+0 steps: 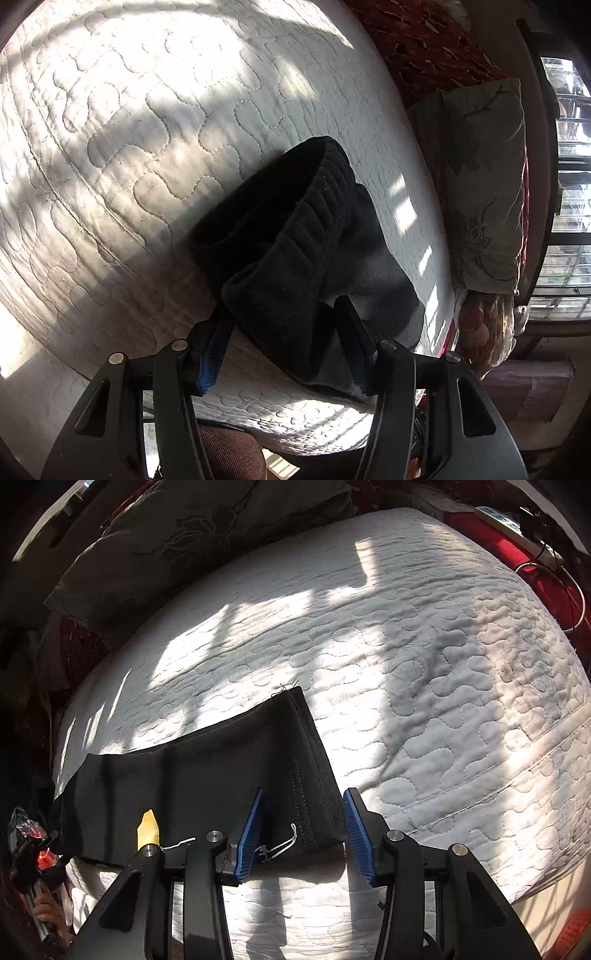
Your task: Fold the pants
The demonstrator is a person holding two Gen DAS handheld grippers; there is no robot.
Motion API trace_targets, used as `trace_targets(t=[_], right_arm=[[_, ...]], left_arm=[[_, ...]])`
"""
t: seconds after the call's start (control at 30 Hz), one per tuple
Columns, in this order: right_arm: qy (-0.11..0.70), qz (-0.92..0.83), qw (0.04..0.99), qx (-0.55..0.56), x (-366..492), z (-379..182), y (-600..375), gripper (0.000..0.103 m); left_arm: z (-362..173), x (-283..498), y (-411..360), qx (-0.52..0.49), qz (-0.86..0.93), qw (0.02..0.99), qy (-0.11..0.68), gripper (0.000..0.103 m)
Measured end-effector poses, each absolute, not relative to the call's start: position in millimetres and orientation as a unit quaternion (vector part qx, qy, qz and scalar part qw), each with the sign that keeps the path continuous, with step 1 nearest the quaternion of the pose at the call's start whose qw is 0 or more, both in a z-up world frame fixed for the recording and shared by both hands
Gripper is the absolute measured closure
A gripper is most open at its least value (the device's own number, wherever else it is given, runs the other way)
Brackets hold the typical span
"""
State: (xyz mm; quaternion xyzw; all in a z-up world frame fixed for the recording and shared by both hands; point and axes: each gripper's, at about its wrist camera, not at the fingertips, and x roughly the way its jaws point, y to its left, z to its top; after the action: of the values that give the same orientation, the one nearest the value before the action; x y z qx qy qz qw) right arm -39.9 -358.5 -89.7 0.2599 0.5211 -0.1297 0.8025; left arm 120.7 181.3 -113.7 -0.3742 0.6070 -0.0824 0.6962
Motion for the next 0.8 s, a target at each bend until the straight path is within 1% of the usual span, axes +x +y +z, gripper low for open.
trace_targets(t=[0.03, 0.07, 0.1, 0.13, 0.2, 0.27, 0.33, 0.37, 0.4, 0.43, 0.53, 0.6, 0.63, 0.67, 0.7, 0.77, 0.8], right_arm=[[0.524, -0.133, 0.806, 0.241, -37.6, -91.2, -355.3, 0.072], [0.529, -0.132, 0.807, 0.228, -36.2, -92.1, -353.6, 0.084], [0.530, -0.123, 0.807, 0.230, -36.8, -91.5, -354.9, 0.086], [0.528, -0.116, 0.807, 0.238, -38.3, -88.7, -357.5, 0.089], [0.522, -0.107, 0.809, 0.246, -43.1, -80.5, -364.4, 0.090], [0.530, -0.109, 0.803, 0.249, -45.6, -83.8, -371.3, 0.090], [0.542, -0.112, 0.794, 0.252, -46.0, -95.8, -372.2, 0.090], [0.543, -0.115, 0.794, 0.249, -45.3, -97.9, -370.7, 0.089], [0.542, -0.119, 0.794, 0.250, -44.2, -98.2, -369.7, 0.084], [0.540, -0.119, 0.794, 0.253, -44.0, -96.3, -368.9, 0.083], [0.529, -0.127, 0.798, 0.259, -46.5, -82.3, -371.9, 0.077], [0.505, -0.149, 0.814, 0.246, -52.8, -63.1, -373.3, 0.075], [0.493, -0.154, 0.825, 0.229, -53.9, -52.0, -369.4, 0.073], [0.486, -0.151, 0.835, 0.210, -53.3, -42.7, -362.0, 0.067], [0.483, -0.142, 0.844, 0.187, -50.0, -34.5, -350.5, 0.059], [0.480, -0.120, 0.857, 0.141, -40.3, -24.3, -321.2, 0.052], [0.479, -0.102, 0.863, 0.120, -33.8, -21.2, -302.5, 0.052]], left_arm=[[-111.8, 120.6, 180.0, -0.370, -0.075, 0.696, 0.611, 0.058], [-108.9, 119.1, 177.3, -0.366, -0.080, 0.695, 0.614, 0.070], [-106.4, 116.8, 174.9, -0.361, -0.088, 0.695, 0.616, 0.073], [-104.1, 112.7, 173.2, -0.344, -0.085, 0.699, 0.621, 0.074], [-109.3, 108.2, 170.8, -0.310, -0.068, 0.710, 0.628, 0.074], [-122.9, 105.9, 174.7, -0.328, -0.069, 0.695, 0.636, 0.073], [-120.5, 103.9, 180.9, -0.346, -0.079, 0.691, 0.630, 0.073], [-115.9, 102.6, 182.7, -0.344, -0.085, 0.694, 0.628, 0.074], [-109.8, 101.0, 184.5, -0.338, -0.090, 0.700, 0.623, 0.073], [-102.2, 98.5, 186.7, -0.329, -0.098, 0.708, 0.618, 0.073], [-76.8, 89.7, 200.7, -0.315, -0.128, 0.732, 0.590, 0.068], [-60.8, 91.3, 214.9, -0.305, -0.127, 0.754, 0.567, 0.061], [-53.1, 98.8, 219.9, -0.293, -0.120, 0.765, 0.560, 0.051], [-49.3, 107.0, 222.4, -0.279, -0.113, 0.773, 0.558, 0.043], [-47.9, 118.2, 225.6, -0.268, -0.106, 0.778, 0.558, 0.042], [-53.3, 141.3, 226.6, -0.255, -0.107, 0.772, 0.573, 0.042], [-59.8, 153.5, 225.5, -0.250, -0.112, 0.764, 0.585, 0.042]])
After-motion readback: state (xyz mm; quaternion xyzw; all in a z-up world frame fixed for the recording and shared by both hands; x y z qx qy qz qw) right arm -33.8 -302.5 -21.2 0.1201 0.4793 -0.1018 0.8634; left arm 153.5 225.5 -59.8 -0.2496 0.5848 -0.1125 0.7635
